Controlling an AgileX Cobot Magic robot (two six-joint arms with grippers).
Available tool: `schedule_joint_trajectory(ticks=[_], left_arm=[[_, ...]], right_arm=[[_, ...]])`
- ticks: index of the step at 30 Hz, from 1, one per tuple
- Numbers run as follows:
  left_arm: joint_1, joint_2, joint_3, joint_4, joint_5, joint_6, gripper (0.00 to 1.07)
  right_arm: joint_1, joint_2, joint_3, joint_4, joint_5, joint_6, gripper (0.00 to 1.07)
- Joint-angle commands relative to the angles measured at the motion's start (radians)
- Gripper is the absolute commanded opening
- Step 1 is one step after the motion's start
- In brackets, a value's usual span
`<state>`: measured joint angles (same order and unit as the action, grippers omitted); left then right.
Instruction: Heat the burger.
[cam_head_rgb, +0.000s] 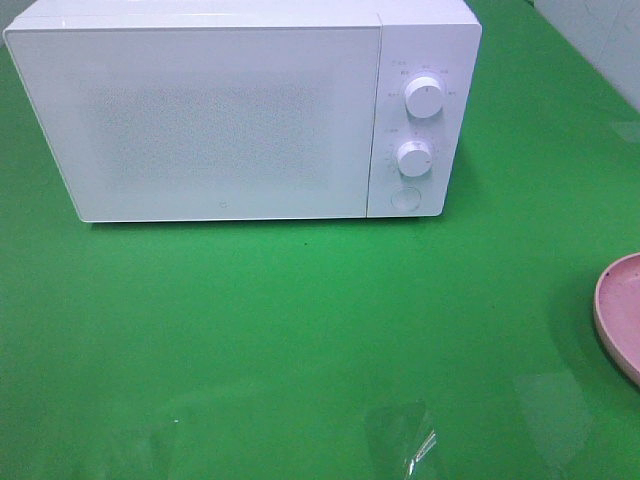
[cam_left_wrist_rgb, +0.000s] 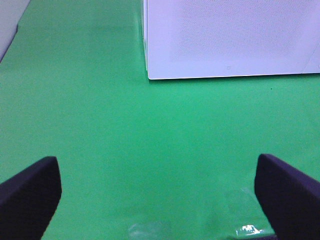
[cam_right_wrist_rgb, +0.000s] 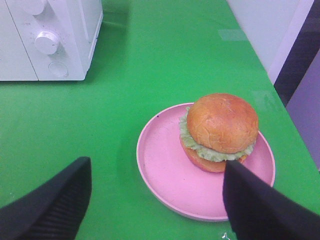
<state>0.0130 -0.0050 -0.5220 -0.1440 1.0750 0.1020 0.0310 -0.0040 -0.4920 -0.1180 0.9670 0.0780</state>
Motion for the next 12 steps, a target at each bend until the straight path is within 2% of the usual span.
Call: schedule_joint_trajectory(ticks=[1,12], left_arm=[[0.003,-0.022,0.005,-0.01,-0.002,0.0,0.98],[0.003,-0.022,0.005,-0.01,-0.002,0.0,0.98]], right_arm=[[-0.005,-0.027,0.003,-0.004,-0.007,-0.001,0.7],[-0.005,-0.027,0.003,-0.004,-0.007,-0.001,0.7]])
